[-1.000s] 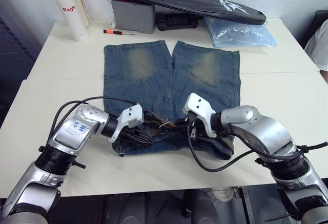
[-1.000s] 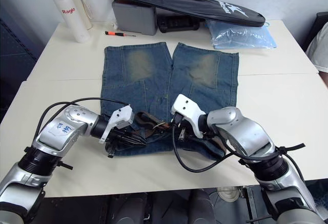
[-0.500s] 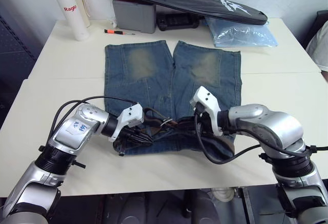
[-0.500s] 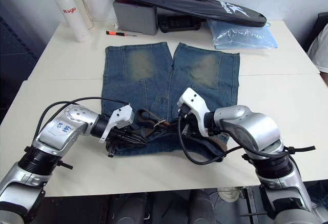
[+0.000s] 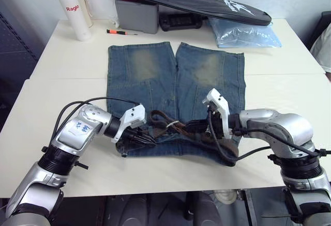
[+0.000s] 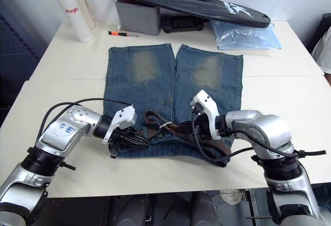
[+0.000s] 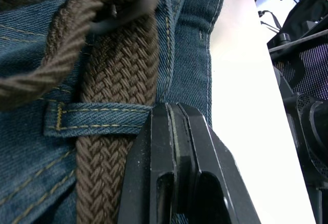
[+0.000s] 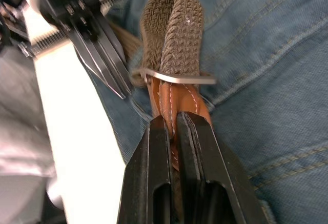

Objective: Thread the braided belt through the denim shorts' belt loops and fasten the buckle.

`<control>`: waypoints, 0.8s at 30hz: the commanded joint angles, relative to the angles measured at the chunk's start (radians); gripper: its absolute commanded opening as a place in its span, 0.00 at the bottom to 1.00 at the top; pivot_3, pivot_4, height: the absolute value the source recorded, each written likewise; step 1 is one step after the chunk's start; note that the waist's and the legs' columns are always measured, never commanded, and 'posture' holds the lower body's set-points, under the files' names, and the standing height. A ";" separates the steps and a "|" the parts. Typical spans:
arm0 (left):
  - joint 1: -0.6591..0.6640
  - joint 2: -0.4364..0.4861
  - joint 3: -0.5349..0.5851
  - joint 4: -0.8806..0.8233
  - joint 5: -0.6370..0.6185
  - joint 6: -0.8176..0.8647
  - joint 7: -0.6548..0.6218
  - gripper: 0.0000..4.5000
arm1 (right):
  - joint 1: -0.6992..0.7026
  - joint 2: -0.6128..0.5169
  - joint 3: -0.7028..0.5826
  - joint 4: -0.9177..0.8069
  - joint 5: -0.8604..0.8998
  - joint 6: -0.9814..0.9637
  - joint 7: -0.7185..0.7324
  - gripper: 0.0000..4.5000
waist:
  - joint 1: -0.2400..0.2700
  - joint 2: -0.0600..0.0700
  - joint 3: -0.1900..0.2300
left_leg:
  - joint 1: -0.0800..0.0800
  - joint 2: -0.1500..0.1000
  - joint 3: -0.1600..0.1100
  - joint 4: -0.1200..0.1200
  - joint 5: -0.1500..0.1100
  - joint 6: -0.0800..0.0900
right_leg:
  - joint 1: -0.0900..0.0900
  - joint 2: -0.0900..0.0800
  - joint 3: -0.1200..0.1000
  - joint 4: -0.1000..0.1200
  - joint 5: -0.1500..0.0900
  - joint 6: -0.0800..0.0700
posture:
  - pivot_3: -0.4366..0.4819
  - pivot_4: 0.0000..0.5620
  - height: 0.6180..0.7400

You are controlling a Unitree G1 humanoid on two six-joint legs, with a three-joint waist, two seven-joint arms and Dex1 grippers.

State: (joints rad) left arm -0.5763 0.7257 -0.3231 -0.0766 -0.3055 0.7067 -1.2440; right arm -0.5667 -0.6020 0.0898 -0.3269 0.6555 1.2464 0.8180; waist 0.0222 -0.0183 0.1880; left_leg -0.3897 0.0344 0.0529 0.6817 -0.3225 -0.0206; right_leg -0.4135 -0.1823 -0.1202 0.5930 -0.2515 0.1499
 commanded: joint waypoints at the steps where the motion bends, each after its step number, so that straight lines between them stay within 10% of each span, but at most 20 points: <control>1: 0.011 0.011 0.008 -0.011 0.006 -0.007 0.006 0.00 | -0.040 -0.199 0.096 0.065 -0.311 -0.594 0.172 0.00 | 0.000 0.000 0.000 | 0.000 0.000 0.000 0.000 0.000 0.000 | 0.000 0.000 0.000 0.000 0.000 0.000 | 0.48 0.27 1.00; 24: -0.024 0.079 -0.026 0.086 0.057 -0.102 -0.112 0.00 | 0.499 -0.526 -0.281 0.091 -0.420 -1.063 0.343 0.00 | 0.004 0.000 0.000 | 0.001 0.000 0.003 0.000 0.000 0.000 | 0.001 0.000 0.002 -0.002 0.001 0.001 | 0.48 0.27 1.00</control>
State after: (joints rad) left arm -0.5971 0.7807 -0.3442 0.0090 -0.2670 0.6111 -1.3383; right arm -0.0846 -1.1054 -0.1364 -0.2456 0.2663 0.2325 1.1557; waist 0.0262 -0.0180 0.1882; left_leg -0.3883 0.0344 0.0556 0.6822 -0.3230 -0.0203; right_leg -0.4123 -0.1824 -0.1189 0.5909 -0.2504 0.1509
